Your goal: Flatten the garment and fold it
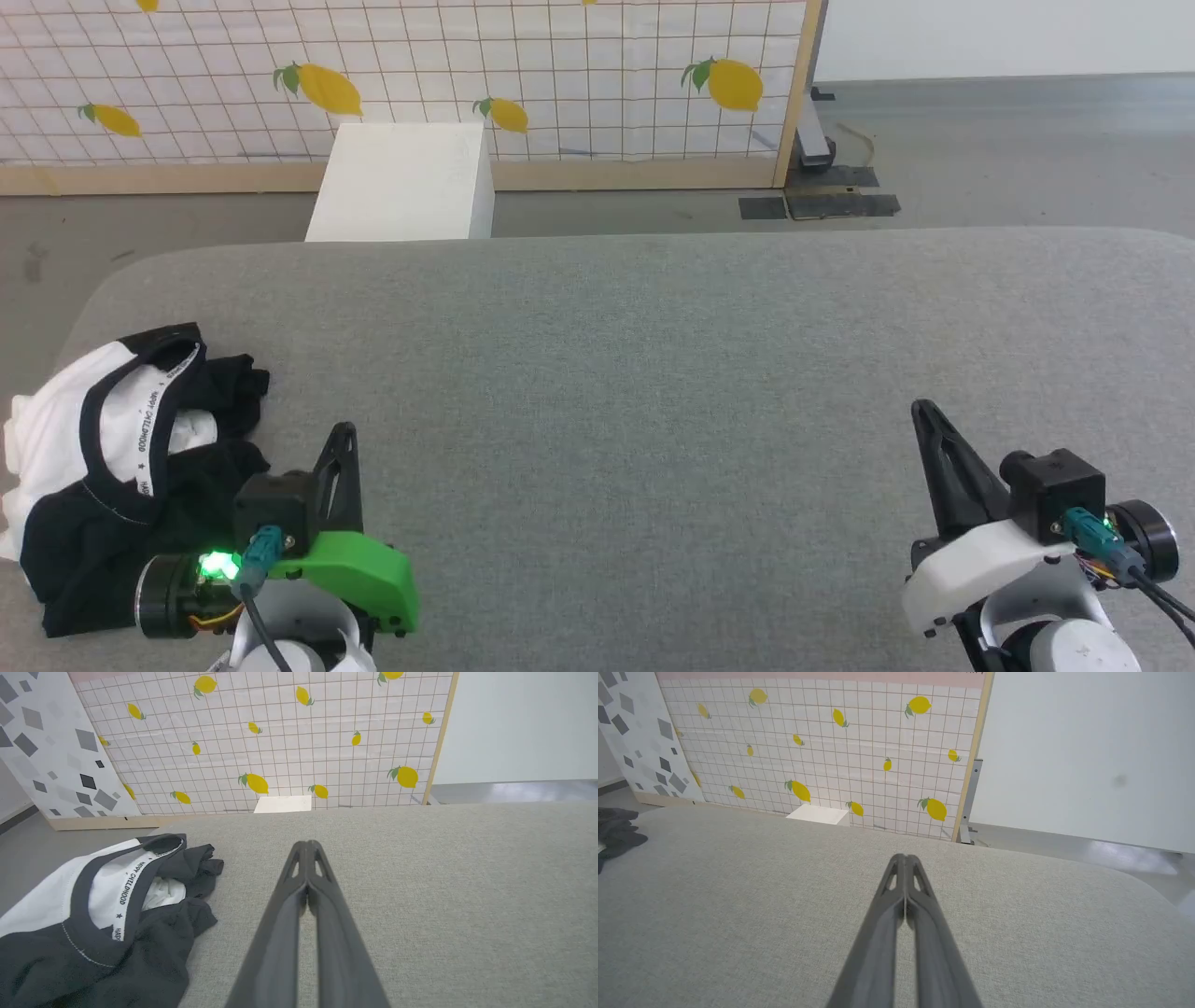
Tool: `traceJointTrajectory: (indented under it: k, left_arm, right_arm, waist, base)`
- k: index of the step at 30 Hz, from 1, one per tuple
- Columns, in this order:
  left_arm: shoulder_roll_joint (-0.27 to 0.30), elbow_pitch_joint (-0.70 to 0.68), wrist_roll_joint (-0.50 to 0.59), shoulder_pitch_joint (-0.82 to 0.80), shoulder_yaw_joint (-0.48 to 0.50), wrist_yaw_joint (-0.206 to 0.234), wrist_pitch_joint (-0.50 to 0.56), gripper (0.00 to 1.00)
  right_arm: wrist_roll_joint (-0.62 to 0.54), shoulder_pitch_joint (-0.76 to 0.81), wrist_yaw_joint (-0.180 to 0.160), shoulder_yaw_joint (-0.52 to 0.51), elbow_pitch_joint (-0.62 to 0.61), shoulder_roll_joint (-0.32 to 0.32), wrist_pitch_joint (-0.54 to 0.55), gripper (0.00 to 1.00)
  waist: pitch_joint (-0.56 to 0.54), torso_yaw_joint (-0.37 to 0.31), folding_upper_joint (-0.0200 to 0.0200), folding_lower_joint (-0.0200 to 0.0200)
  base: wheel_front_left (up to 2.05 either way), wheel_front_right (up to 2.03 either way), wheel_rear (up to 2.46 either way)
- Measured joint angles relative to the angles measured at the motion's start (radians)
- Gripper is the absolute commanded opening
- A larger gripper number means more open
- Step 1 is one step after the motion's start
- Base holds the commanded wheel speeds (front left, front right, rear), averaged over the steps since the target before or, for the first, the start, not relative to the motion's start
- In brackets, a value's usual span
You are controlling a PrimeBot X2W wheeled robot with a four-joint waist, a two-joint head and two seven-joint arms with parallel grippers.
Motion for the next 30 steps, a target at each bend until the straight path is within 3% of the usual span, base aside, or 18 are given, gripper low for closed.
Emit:
traceJointTrajectory:
  k: [23,24,30]
  left_arm:
    - [0.000,0.000,0.000,0.000,0.000,0.000,0.000,0.00]
    - [0.000,0.000,-0.001,0.000,-0.001,0.000,0.000,1.00]
    - [0.000,0.002,-0.007,0.000,-0.005,0.000,-0.002,1.00]
  right_arm:
    - [0.000,0.000,0.000,0.000,0.000,0.000,0.000,0.00]
    - [0.000,0.000,0.000,0.000,0.000,0.000,0.000,1.00]
    - [0.003,0.000,0.000,0.000,0.003,0.000,0.000,1.00]
  waist:
    - [0.000,0.000,0.0000,0.0000]
    - [0.000,0.000,0.0000,0.0000]
    - [0.000,0.000,0.0000,0.0000]
  base:
    - [0.00,0.00,0.00]
    - [0.00,0.00,0.00]
    - [0.00,0.00,0.00]
